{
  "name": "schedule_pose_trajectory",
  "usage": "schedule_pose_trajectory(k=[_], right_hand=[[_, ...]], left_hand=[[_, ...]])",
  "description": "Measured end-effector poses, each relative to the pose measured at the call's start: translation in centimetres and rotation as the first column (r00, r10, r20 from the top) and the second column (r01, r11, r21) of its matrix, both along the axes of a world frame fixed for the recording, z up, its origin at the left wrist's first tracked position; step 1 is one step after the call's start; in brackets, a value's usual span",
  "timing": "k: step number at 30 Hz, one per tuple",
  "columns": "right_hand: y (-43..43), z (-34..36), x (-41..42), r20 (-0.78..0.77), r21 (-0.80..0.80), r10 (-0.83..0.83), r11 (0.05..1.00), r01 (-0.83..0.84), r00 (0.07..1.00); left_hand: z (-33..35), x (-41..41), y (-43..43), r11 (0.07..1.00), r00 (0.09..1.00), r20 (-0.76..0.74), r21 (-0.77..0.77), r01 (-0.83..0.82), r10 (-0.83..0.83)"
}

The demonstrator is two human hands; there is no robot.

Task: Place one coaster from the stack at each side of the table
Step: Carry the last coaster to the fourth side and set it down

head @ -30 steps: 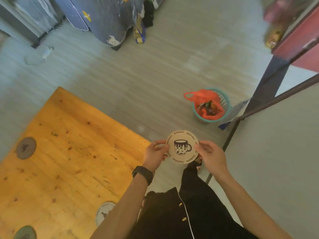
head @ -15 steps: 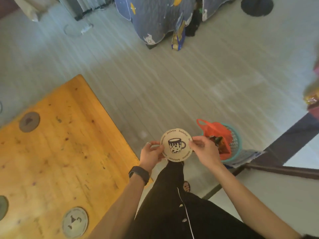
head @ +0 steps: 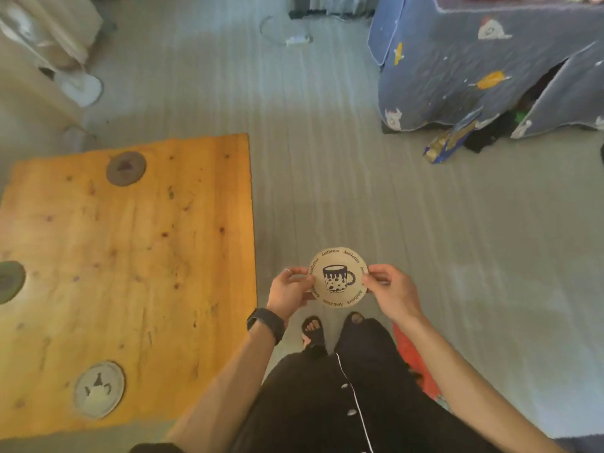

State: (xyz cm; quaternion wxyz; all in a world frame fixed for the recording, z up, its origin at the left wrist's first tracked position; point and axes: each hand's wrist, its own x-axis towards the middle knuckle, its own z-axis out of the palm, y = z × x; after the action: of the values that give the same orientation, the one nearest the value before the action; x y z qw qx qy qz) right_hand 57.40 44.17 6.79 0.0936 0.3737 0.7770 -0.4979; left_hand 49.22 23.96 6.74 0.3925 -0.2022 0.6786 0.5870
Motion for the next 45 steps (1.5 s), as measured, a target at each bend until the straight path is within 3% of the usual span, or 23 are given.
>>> schedule_pose_trajectory(k=[6,11,20,24,27,35,40,45], right_hand=[[1.5,-0.7,-11.9,-0.003,-0.039,0.316,0.948,-0.316,0.949],[1.9,-0.2,-22.1,-0.034,-0.030,0.621,0.782,-0.622,0.783],[-3.1,0.3,-33.6,-0.051,-0.024,0.936,0.348,-0.937,0.349],[-7.5,-0.6,-35.7,-0.064,-0.013,0.978,0.200,-0.980,0.201],[-10.8,-1.4,-36.7,-0.047,-0.010,0.993,0.104,-0.994,0.105],[-17.2,-4.4,-38.5,0.041,0.000,0.998,-0.043,-0.999,-0.043],[-19.4,-7.9,-38.4,0.119,-0.040,0.989,-0.081,-0.996,-0.085],[-21.3,-11.4,-38.3,0.152,-0.039,0.986,-0.069,-0.997,-0.074]], left_hand=[[-0.2,-5.5,0.1,0.953,0.954,-0.004,-0.045,-0.298,0.299],[0.2,-9.5,1.0,0.827,0.837,-0.065,-0.128,-0.547,0.543],[0.1,-11.2,1.1,0.393,0.405,-0.106,-0.119,-0.912,0.908],[-0.6,-10.8,0.0,0.187,0.195,-0.098,-0.088,-0.979,0.976],[-1.2,-10.7,-1.6,0.100,0.111,-0.101,-0.104,-0.990,0.989],[-4.8,-11.1,-5.7,0.064,0.083,-0.075,-0.231,-0.971,0.994],[-7.7,-11.0,-6.4,0.053,0.097,-0.096,-0.380,-0.923,0.991],[-10.5,-11.5,-7.0,-0.025,0.015,-0.080,-0.480,-0.877,0.997]])
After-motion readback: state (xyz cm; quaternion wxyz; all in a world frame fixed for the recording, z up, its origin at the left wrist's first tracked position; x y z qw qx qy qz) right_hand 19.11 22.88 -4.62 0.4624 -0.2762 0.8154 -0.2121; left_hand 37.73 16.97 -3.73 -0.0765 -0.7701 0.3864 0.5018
